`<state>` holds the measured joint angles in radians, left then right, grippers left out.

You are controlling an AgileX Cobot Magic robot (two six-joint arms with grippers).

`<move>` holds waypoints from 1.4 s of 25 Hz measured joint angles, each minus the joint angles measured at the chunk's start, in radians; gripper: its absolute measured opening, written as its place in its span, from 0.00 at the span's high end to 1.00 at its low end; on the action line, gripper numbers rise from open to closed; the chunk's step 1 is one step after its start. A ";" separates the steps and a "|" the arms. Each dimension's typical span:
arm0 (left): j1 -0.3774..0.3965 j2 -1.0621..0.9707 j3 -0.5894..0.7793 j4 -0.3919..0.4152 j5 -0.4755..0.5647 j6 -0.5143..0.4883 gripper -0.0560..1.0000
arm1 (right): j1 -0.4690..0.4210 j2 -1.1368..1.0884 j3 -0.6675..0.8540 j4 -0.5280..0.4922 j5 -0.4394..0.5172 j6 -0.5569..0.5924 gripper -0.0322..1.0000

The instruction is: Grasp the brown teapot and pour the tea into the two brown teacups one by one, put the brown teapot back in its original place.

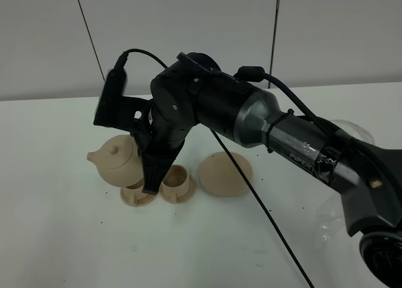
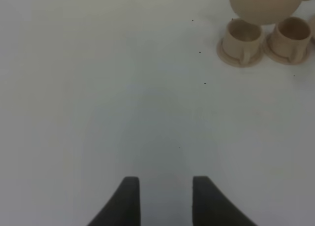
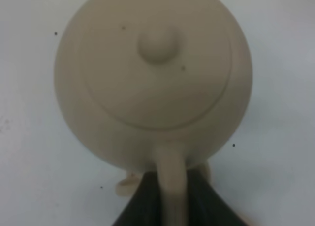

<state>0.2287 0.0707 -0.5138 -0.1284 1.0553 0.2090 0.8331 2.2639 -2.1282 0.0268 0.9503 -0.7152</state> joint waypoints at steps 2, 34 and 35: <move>0.000 0.000 0.000 0.000 0.000 0.000 0.64 | -0.010 0.000 0.000 0.021 -0.004 -0.013 0.88; 0.000 0.000 0.000 0.000 0.000 0.000 0.64 | -0.119 0.050 0.000 0.120 -0.040 -0.168 0.88; 0.000 0.000 0.000 0.000 0.000 0.000 0.64 | -0.120 0.050 0.000 0.120 -0.036 -0.172 0.88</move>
<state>0.2287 0.0707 -0.5138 -0.1284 1.0553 0.2090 0.7135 2.3135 -2.1282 0.1472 0.9146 -0.8869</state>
